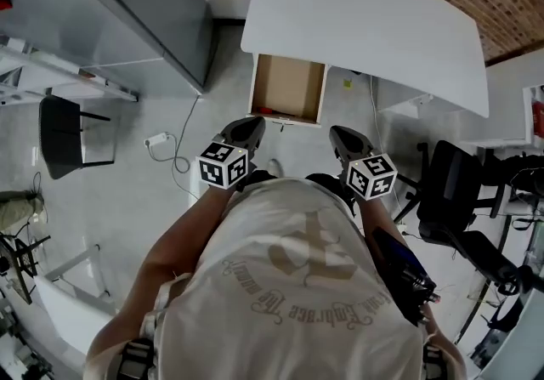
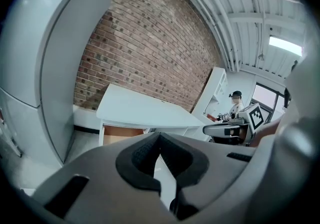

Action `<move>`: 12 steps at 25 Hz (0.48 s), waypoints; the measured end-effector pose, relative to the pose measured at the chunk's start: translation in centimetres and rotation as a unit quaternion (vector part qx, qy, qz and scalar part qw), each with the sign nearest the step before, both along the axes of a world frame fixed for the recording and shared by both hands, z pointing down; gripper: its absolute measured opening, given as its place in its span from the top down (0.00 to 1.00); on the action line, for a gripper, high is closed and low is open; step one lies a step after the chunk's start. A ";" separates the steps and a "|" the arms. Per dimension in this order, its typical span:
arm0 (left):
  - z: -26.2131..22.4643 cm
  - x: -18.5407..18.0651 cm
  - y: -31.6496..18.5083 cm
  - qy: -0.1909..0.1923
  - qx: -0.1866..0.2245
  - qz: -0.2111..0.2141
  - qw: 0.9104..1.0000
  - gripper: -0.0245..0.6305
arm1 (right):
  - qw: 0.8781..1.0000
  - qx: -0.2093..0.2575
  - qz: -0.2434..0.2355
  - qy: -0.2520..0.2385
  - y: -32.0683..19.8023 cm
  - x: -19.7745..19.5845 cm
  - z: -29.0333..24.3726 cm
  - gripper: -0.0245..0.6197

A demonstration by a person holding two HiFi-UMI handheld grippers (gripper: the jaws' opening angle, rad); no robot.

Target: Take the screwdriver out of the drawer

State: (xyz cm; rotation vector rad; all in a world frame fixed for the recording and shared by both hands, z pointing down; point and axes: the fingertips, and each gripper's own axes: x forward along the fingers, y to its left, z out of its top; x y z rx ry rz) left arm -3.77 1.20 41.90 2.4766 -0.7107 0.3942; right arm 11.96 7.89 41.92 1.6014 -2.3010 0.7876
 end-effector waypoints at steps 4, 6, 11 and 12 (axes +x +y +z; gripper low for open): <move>0.3 -1.4 -0.9 0.000 -0.001 -0.017 1.000 0.93 | 1.000 -0.004 -0.007 0.003 -1.4 -0.3 0.4 0.93; 0.4 -2.4 -1.6 -0.001 -0.001 -0.030 1.000 0.93 | 1.000 -0.007 -0.018 0.006 -2.2 -1.0 0.8 0.93; 0.5 -4.4 -2.3 -0.007 -0.007 -0.063 0.998 0.93 | 0.998 -0.012 -0.054 0.006 -4.4 -2.5 1.2 0.93; 0.5 -4.7 -2.5 -0.009 -0.008 -0.071 0.997 0.93 | 0.998 -0.012 -0.063 0.005 -4.9 -2.8 1.2 0.93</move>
